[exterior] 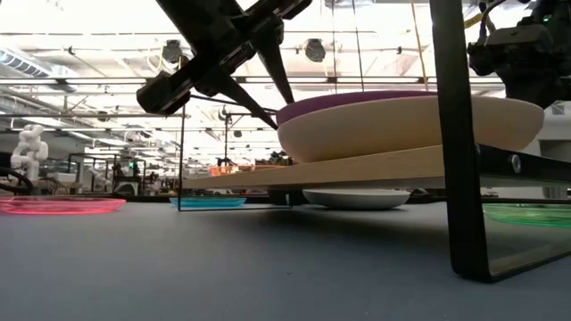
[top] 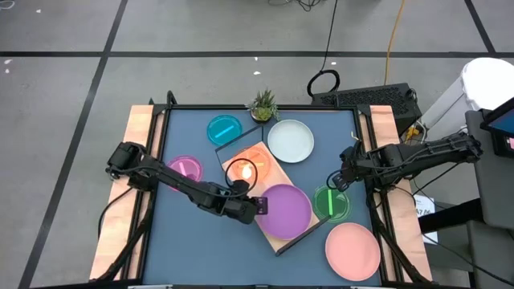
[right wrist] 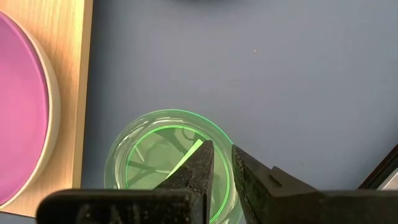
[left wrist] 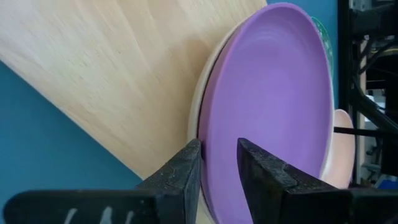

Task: Place and stack plates onto a shelf
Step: Stack the large violet plate on the large gray plate on the shelf

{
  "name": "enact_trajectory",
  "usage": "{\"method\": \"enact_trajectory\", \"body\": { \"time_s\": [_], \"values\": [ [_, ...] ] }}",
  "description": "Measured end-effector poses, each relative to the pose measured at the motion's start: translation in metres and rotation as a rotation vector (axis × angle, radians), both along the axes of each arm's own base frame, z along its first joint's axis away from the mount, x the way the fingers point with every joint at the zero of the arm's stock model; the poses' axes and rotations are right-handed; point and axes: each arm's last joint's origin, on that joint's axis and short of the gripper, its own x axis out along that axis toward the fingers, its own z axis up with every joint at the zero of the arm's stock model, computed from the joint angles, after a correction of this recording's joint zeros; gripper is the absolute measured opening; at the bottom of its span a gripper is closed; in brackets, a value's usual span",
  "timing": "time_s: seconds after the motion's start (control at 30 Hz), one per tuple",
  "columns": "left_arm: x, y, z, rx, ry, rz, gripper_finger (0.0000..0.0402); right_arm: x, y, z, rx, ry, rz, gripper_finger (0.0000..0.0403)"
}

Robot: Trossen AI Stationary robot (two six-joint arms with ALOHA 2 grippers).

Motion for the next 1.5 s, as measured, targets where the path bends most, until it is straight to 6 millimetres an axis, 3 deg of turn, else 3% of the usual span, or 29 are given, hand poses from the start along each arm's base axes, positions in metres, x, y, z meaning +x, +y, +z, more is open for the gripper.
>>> {"method": "enact_trajectory", "body": {
  "time_s": [0.33,0.53,0.83,1.07,1.3,1.5],
  "values": [
    [0.000,-0.001,0.006,-0.036,-0.026,-0.024,0.0108,0.000,0.000,0.000,0.006,0.000,-0.001,0.0045],
    [-0.004,0.001,0.012,-0.007,-0.016,-0.030,0.0108,0.009,0.005,-0.002,0.117,-0.078,0.052,0.0045],
    [-0.003,0.003,0.014,0.076,-0.018,-0.124,0.0107,0.031,0.014,-0.046,0.348,-0.305,0.085,0.0005],
    [-0.002,0.002,0.015,0.102,-0.030,-0.159,0.0071,0.038,0.015,-0.076,0.390,-0.457,0.069,0.0001],
    [-0.005,0.003,0.012,0.138,0.022,-0.185,0.0029,0.045,0.018,-0.084,0.357,-0.462,0.127,0.0000],
    [-0.007,0.006,0.010,0.175,0.063,-0.212,0.0024,0.051,0.019,-0.085,0.351,-0.492,0.148,0.0000]
  ]
}}
